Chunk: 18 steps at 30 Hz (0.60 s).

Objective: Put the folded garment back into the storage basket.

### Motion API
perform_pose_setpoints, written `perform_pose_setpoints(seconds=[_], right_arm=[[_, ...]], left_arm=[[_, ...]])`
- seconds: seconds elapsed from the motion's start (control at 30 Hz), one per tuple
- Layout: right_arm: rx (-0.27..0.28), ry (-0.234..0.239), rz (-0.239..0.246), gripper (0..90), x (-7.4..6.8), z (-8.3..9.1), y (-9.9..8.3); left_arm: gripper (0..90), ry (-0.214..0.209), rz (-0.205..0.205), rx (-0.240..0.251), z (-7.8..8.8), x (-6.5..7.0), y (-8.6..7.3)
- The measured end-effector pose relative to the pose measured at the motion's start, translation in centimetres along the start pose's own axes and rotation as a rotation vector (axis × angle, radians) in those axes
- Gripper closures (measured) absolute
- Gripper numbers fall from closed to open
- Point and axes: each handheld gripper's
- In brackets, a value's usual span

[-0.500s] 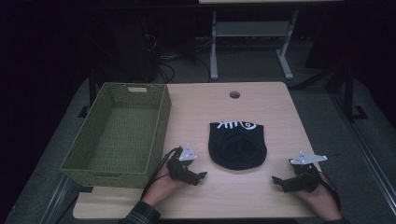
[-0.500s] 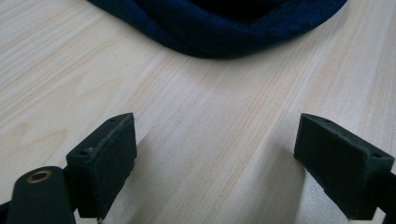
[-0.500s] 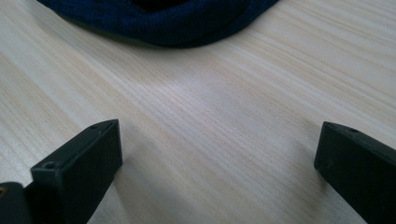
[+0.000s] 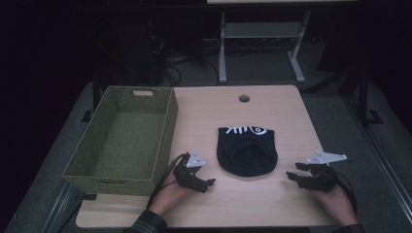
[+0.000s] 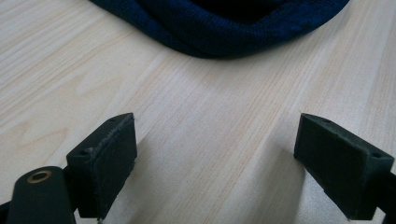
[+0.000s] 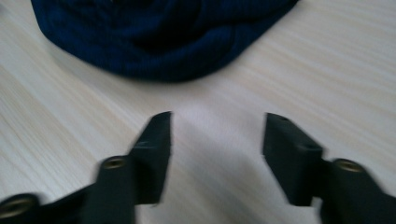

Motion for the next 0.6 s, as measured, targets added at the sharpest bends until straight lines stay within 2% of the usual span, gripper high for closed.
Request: perform_pose_setpoints(seconds=[0.03,0.1,0.13,0.17,0.2,0.23,0.33,0.5,0.6], right_arm=[[-0.010,0.007,-0.003,61.2,0.2,-0.1,0.5],[-0.013,0.009,-0.003,64.5,0.2,-0.2,0.7],[-0.012,0.015,0.006,69.2,0.3,-0.2,1.0],[-0.006,0.020,0.008,77.7,0.4,-0.4,1.6],[-0.006,0.020,0.008,77.7,0.4,-0.4,1.6],[0.000,0.029,0.017,84.5,0.6,-0.5,2.2],[0.009,0.037,0.015,89.5,0.8,-0.6,2.9],[0.009,0.050,0.017,90.0,1.2,-1.2,4.2],[0.014,0.075,0.021,90.0,1.4,-1.9,5.3]], left_arm=[[12.1,0.000,-0.001,-0.001,0.0,0.0,0.0],[12.1,0.000,-0.001,-0.001,0.0,0.0,0.0],[12.1,-0.001,-0.002,-0.001,0.0,0.0,0.0],[12.1,-0.003,-0.004,-0.003,0.0,0.0,0.0],[12.1,-0.003,-0.004,-0.003,0.0,0.0,0.0],[12.1,-0.005,-0.007,-0.005,0.0,-0.1,0.0],[12.1,-0.008,-0.010,-0.005,0.0,-0.1,0.0],[12.2,-0.009,-0.011,-0.006,0.0,-0.1,0.0],[12.1,-0.009,-0.009,-0.005,0.1,-0.1,0.0]])
Point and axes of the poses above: each handheld gripper's, and its own axes: z roughly backward along the jaws, y roughly out of its top, x roughly to its right, and after that the axes turned 8 degrees about x, right-handed
